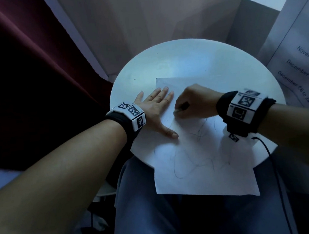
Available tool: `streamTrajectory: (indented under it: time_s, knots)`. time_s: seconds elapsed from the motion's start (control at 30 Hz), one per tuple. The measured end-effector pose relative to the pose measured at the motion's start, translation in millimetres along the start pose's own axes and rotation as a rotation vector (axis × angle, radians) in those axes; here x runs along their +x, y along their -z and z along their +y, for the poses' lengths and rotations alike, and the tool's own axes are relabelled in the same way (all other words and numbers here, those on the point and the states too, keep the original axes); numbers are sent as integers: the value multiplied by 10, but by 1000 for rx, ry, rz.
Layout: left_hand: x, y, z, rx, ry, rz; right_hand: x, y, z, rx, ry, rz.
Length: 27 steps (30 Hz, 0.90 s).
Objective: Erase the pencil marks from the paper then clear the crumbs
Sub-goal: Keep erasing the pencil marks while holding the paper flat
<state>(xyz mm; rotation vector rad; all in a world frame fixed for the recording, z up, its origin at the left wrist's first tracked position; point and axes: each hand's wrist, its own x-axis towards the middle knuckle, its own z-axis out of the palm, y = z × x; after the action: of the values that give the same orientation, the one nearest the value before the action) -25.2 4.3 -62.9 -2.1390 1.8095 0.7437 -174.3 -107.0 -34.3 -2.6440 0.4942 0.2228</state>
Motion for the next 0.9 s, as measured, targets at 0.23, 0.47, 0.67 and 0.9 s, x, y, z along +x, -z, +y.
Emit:
streamTrajectory:
  time_s: [0.23,0.47,0.67,0.9]
  knots:
    - [-20,18,8,0,2,4,-21,-32,-3,-30,34,-34]
    - [-16,22,23,-9,15,7,172,108,222,-31,-24,127]
    - [-9,16,17,-8,10,8,75,68,114,-43,36,-49]
    - [-9,6,4,-15,6,17,25,-17,70,-53,73,-2]
